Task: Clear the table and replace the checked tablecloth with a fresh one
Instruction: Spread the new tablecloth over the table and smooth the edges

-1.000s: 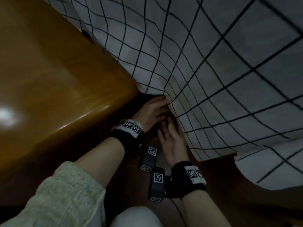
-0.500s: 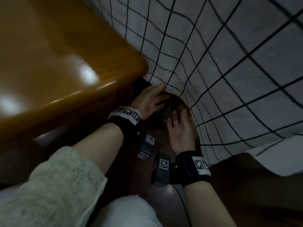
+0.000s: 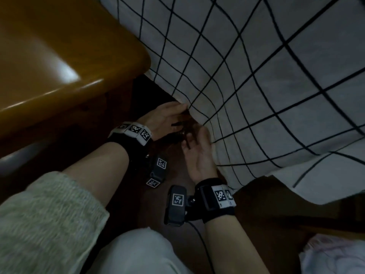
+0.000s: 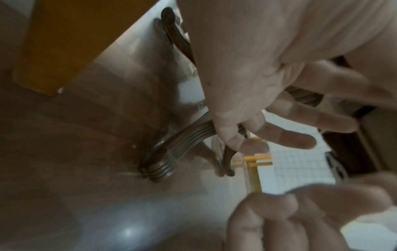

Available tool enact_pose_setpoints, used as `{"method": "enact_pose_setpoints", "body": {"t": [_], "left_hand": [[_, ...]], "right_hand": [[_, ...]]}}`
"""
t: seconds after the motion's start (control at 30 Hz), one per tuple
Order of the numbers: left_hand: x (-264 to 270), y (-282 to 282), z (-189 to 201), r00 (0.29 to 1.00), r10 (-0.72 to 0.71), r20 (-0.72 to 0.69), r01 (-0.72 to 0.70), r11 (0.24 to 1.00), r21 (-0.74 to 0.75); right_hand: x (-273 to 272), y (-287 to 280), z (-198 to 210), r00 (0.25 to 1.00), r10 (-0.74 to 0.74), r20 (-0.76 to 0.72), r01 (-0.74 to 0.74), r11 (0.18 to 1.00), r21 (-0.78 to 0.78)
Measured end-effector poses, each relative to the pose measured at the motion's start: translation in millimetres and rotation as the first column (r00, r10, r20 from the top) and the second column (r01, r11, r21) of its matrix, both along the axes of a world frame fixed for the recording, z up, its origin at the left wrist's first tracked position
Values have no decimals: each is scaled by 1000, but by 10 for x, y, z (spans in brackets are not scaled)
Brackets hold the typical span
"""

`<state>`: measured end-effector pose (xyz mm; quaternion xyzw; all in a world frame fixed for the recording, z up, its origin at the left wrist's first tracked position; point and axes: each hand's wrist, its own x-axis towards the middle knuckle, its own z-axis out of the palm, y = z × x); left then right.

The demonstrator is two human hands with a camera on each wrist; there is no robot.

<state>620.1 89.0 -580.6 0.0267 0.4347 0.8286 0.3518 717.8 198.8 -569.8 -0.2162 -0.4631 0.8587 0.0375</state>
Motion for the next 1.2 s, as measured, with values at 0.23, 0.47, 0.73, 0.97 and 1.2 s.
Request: {"method": "enact_pose_setpoints", "body": {"t": [0.23,0.47,0.73,0.97,1.2], "left_hand": [[128,-40,-147,968,-245,-53,245,970,3],[205,32,-44,950,-309,-45,310,951,14],[295,-4,40,964,-241,-113,236,970,-57],[440,31,33,990,-117,-78,94,961,-259],[427,39,-145,993,-107,-54,56,813,-579]], "right_hand": [[449,218,-314,973,-94,212,136,972,-193],[574,400,-191,950,-262,169,311,830,-463],[618,354,-75,953,-299,41,275,805,-526],[579,415,-389,919,-333,210,390,845,-367],[460,366,-610,875,-134,465,10,966,260]]}}
